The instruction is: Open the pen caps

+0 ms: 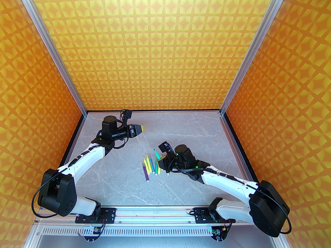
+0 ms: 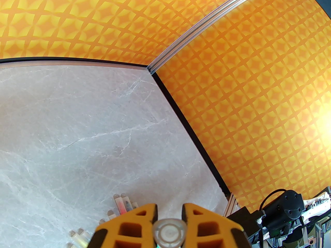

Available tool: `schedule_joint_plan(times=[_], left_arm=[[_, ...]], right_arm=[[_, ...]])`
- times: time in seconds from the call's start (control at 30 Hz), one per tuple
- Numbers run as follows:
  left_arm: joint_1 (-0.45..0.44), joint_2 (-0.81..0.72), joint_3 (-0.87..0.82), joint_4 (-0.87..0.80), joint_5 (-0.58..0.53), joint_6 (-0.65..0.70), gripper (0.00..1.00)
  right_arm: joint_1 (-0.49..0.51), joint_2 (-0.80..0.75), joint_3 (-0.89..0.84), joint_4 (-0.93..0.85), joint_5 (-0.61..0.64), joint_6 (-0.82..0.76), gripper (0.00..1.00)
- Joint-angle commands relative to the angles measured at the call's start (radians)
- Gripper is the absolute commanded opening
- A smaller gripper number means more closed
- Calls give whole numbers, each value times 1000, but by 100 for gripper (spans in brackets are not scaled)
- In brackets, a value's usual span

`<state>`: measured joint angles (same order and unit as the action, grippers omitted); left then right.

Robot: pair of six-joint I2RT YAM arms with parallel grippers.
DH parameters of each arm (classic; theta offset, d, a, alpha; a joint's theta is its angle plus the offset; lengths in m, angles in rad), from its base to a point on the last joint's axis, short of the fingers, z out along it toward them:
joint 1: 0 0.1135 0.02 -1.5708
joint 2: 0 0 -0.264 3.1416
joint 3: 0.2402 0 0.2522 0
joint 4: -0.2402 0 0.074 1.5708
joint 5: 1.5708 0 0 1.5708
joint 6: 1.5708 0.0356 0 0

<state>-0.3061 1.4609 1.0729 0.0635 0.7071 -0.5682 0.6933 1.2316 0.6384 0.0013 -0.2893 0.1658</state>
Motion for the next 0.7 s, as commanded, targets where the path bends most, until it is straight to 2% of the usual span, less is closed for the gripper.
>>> schedule_joint_plan(times=[0.0, 0.23, 0.43, 0.67], left_arm=[[34, -7, 94, -234, -113, 160, 0], [99, 14, 182, -602, -427, 395, 0], [153, 73, 195, -738, -677, 479, 0], [235, 165, 200, -738, -753, 519, 0]], right_arm=[[-22, -4, 56, -100, 172, -30, 0], [-153, 84, 224, -284, 336, -123, 0], [-307, 191, 325, -332, 432, -147, 0], [-440, 395, 434, -387, 499, -190, 0]])
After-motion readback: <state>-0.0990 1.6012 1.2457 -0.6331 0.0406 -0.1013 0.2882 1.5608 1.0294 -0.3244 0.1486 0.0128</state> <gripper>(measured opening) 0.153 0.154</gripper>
